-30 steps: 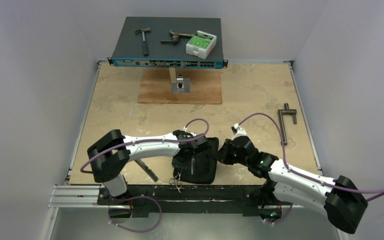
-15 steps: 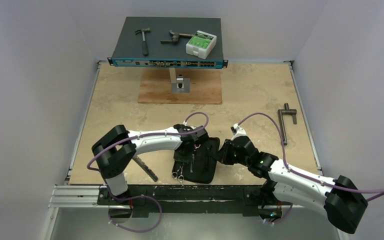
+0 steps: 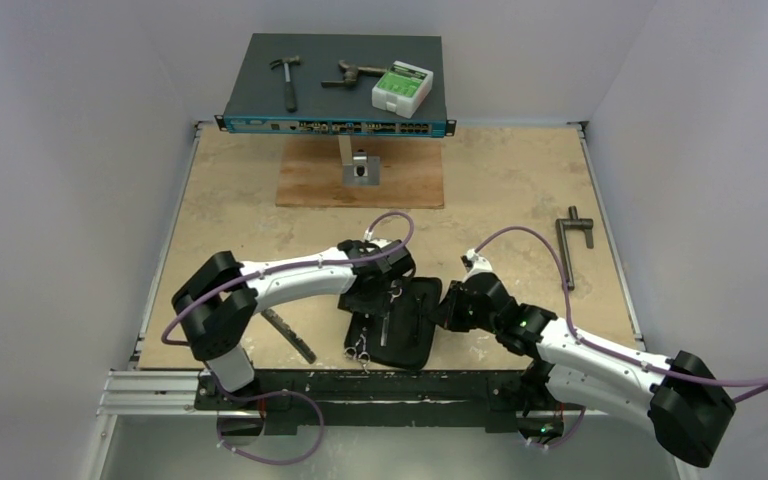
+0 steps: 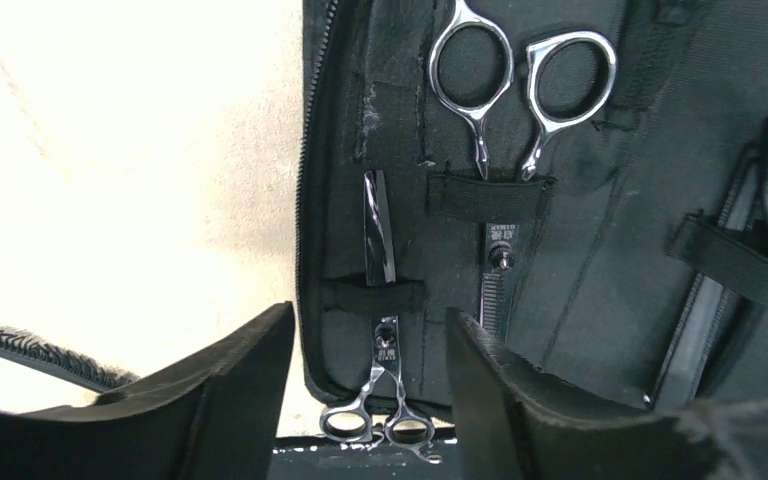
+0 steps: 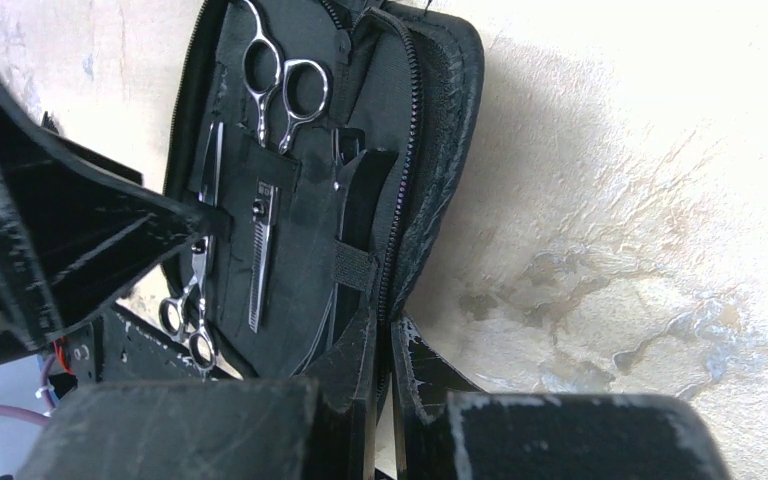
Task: Sort the hair-cutting tools
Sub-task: Place the scissors in the hairdressing tool bag.
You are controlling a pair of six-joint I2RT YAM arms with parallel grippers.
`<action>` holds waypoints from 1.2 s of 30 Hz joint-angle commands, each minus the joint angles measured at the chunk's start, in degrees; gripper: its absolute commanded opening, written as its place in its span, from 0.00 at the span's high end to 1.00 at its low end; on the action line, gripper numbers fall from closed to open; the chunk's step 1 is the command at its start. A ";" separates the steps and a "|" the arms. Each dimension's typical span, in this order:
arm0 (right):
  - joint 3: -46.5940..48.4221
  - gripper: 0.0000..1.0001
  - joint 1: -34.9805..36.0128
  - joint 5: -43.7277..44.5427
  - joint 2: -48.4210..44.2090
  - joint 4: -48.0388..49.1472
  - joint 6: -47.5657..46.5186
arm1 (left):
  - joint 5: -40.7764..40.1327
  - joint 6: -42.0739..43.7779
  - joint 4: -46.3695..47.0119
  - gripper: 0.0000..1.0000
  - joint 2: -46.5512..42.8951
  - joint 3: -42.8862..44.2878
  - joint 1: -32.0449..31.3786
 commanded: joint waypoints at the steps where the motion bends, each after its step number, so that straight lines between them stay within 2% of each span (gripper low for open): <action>1: 2.60 1.00 0.14 0.28 0.18 -3.12 -2.70 | -1.68 2.13 -1.05 0.41 -5.68 1.34 0.34; 5: 3.62 1.00 0.15 0.40 0.77 -4.14 -3.83 | -3.81 1.89 -0.81 0.40 -10.64 -1.14 0.43; 8: 4.28 1.00 0.15 0.72 2.10 -4.70 -3.96 | -4.44 2.53 1.14 0.41 -12.45 -3.48 2.92; 12: 4.99 1.00 0.15 0.48 2.83 -4.72 -4.79 | -0.43 5.22 7.16 0.47 -10.98 -6.22 7.50; 18: 5.98 1.00 0.15 0.83 2.77 -5.88 -5.26 | 2.34 9.09 11.81 0.50 -8.13 -6.78 9.28; 24: 6.03 1.00 0.15 1.07 2.94 -5.96 -5.00 | 5.39 10.11 15.32 0.66 -6.37 -9.42 11.43; 26: 6.08 1.00 0.15 1.08 3.09 -5.96 -5.08 | 6.15 10.23 16.26 0.69 -5.73 -10.35 11.54; 31: 6.45 1.00 0.14 0.83 3.62 -5.87 -5.49 | 6.94 9.79 18.60 0.66 -5.20 -12.31 11.89; 36: 6.97 1.00 0.15 0.73 4.21 -6.06 -5.84 | 9.07 9.29 21.40 0.58 -6.14 -13.68 11.98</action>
